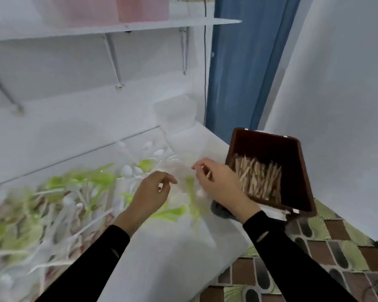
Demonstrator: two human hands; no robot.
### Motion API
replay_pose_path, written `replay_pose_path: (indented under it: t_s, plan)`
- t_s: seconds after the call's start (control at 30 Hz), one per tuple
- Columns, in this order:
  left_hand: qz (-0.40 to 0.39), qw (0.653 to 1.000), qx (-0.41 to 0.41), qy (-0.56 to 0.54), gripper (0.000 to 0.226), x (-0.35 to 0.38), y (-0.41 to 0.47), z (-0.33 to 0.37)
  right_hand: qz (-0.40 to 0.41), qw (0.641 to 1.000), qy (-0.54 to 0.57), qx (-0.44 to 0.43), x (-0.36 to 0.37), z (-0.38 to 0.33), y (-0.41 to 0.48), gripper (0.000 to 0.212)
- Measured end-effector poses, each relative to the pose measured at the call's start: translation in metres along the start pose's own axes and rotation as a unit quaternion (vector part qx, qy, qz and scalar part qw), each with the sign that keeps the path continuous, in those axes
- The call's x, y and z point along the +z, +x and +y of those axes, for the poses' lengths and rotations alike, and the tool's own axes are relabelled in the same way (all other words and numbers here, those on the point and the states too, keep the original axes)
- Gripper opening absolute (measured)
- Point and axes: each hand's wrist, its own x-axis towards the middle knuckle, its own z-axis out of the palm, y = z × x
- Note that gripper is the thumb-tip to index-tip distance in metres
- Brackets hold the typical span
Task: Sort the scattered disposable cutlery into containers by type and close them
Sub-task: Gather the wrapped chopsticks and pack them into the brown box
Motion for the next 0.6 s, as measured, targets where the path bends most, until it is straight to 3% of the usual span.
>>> replay_pose_path:
  t_s: [0.2,0.4,0.5,0.6]
  plan:
    - [0.064,0.986,-0.143,0.050,0.046,-0.107,-0.113,-0.073,-0.143,0.986,0.032,-0.076,0.111,-0.096,-0.027,0.012]
    - [0.132,0.965,-0.209,0.081,0.047,-0.190,-0.225,-0.114,-0.287,0.945,0.071,-0.143,0.193,-0.158,-0.080,0.017]
    - [0.140,0.958,-0.229,0.103,0.046,-0.212,-0.271,-0.128,-0.307,0.937,0.055,-0.160,0.222,-0.173,-0.105,0.018]
    - [0.134,0.963,-0.197,0.125,0.036,-0.217,-0.299,-0.138,-0.267,0.941,0.024,-0.208,0.239,-0.177,-0.119,0.032]
